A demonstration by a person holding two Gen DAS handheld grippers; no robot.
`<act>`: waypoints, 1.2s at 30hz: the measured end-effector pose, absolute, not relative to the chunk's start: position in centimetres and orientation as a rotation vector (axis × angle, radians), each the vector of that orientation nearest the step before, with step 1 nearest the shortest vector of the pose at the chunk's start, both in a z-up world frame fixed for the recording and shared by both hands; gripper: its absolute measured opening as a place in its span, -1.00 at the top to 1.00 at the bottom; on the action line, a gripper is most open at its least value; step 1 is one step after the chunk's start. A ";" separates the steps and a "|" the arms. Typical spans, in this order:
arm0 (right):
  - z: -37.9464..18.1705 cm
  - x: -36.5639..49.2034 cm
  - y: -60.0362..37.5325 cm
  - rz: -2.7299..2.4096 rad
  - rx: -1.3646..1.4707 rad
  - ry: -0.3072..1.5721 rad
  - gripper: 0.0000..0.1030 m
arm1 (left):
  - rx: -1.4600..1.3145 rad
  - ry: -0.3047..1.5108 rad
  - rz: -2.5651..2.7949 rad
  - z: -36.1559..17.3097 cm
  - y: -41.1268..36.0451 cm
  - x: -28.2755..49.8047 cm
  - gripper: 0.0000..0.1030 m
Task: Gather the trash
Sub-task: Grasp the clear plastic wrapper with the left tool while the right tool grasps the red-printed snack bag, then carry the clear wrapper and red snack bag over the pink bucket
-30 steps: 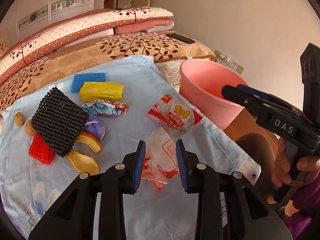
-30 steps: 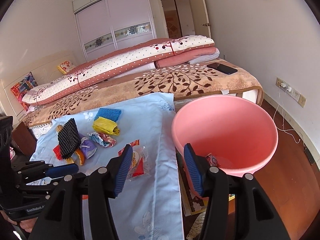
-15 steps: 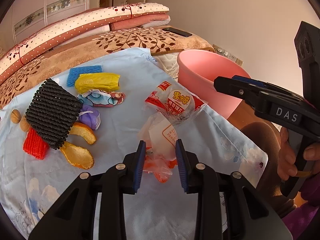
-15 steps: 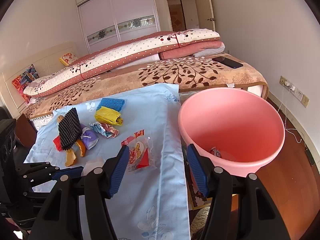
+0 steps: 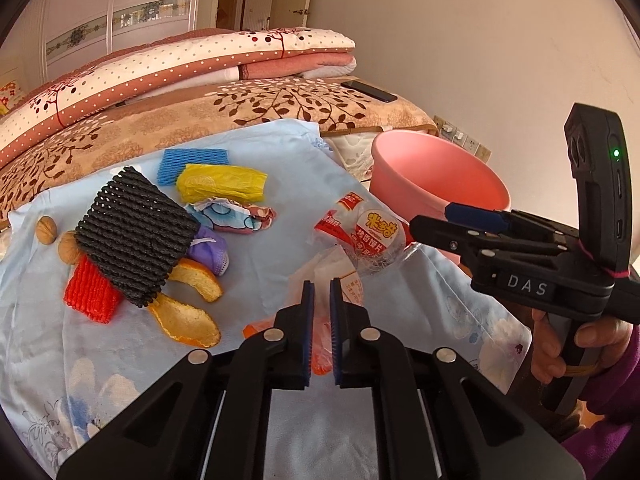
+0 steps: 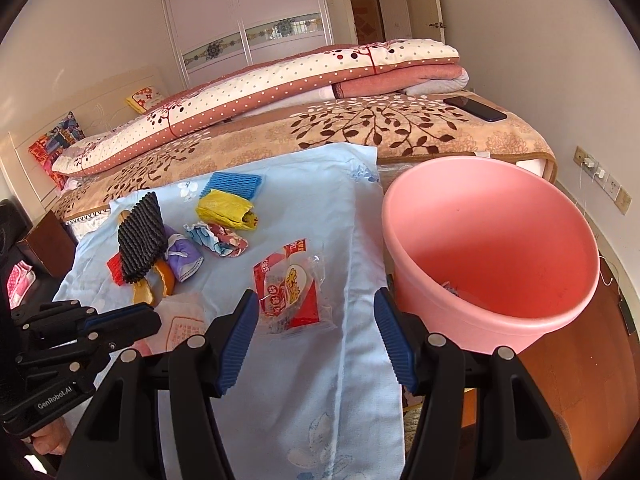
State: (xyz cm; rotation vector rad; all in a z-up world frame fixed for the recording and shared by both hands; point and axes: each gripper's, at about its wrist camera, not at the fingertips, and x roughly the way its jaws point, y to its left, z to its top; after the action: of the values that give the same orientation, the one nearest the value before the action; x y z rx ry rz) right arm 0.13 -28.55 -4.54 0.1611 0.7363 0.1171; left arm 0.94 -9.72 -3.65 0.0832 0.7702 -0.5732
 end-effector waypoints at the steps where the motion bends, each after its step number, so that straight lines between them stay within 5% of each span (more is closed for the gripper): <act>1: -4.6 0.4 -28.4 0.126 0.162 0.743 -0.15 | 0.079 0.766 -0.565 -3.5 -9.5 1.0 0.86; 8: -5.6 2.8 -27.7 0.132 0.160 0.809 -0.09 | 0.034 0.740 -0.538 -2.6 -8.0 1.6 0.86; 12: -6.8 3.6 -27.2 0.135 0.146 0.870 0.26 | 0.017 0.735 -0.530 -2.3 -7.7 1.8 0.86; 21: -6.4 2.7 -27.5 0.150 0.177 0.838 0.58 | -0.007 0.718 -0.533 -1.8 -7.7 2.1 0.86; 36: -1.1 0.3 -32.4 0.025 0.237 0.635 0.62 | -0.058 0.618 -0.590 2.0 -11.2 3.2 0.87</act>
State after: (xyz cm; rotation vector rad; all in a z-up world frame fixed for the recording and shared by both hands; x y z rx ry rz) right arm 0.27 -32.41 -1.11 0.2372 0.6348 0.0249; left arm 3.24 -11.23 2.02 -0.0579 0.6185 -0.5899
